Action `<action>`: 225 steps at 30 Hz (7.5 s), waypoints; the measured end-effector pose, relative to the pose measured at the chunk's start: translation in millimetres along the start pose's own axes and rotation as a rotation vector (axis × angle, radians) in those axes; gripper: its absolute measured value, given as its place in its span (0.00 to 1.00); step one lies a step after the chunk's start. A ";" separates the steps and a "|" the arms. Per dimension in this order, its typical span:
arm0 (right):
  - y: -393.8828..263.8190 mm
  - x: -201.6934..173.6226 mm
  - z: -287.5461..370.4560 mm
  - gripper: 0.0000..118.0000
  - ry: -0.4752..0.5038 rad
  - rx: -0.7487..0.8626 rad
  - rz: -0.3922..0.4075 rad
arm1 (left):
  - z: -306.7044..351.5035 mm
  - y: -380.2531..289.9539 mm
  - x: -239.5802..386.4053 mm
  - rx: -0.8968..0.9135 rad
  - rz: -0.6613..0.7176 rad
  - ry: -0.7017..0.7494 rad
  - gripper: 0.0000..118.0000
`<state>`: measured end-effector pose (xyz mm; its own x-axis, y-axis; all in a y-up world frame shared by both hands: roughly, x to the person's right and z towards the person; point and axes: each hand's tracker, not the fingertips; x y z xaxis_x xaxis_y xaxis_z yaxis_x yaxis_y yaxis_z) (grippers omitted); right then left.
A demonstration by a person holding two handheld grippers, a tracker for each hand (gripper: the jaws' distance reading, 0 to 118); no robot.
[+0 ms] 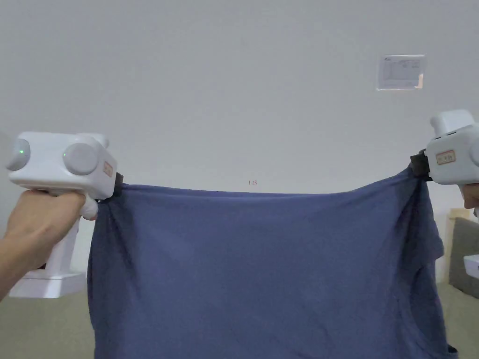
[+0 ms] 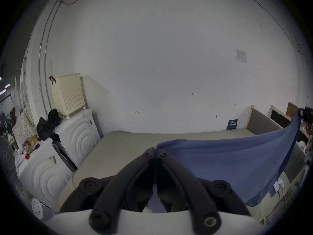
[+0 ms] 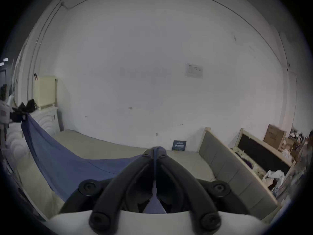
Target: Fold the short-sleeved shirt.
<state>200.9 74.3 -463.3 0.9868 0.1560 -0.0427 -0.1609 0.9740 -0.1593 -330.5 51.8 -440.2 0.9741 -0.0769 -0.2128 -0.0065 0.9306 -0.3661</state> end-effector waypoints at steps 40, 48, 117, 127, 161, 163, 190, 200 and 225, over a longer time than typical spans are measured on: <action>-248.5 -32.4 -116.7 0.03 0.125 -0.336 -0.136 | -196.8 -203.9 21.3 -0.287 -0.067 -0.002 0.01; -357.5 -32.2 15.8 0.03 0.194 -0.427 -0.089 | -90.9 -337.9 -5.2 -0.403 -0.071 -0.069 0.01; -497.1 -34.0 154.0 0.73 0.280 -0.693 -0.196 | 28.9 -515.5 -39.7 -0.622 0.069 -0.168 0.03; -525.6 -37.5 142.4 0.04 0.265 -0.840 -0.089 | 35.7 -510.0 -36.9 -0.631 0.075 -0.166 0.03; -446.6 -26.3 -68.1 0.74 0.227 -0.747 -0.223 | -166.8 -413.4 -13.5 -0.619 0.098 -0.204 0.98; -447.7 -25.4 -51.8 0.72 0.209 -0.735 -0.233 | -148.9 -420.1 -16.8 -0.622 0.089 -0.187 0.94; -469.3 -35.1 -12.0 0.80 0.206 -0.751 -0.215 | -122.0 -438.6 -7.6 -0.712 0.081 -0.172 0.04; -492.6 -31.4 -26.4 0.09 0.221 -0.818 -0.231 | -130.2 -445.9 -8.8 -0.707 0.058 -0.143 0.04; -487.3 -27.7 135.1 0.29 0.266 -0.812 -0.245 | 25.3 -478.7 -54.3 -0.687 0.182 -0.176 0.04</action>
<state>254.2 -382.5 -251.3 0.9747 -0.1836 -0.1275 -0.0076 0.5427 -0.8399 -374.5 -380.5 -230.5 0.9656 0.1700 -0.1970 -0.2559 0.4839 -0.8369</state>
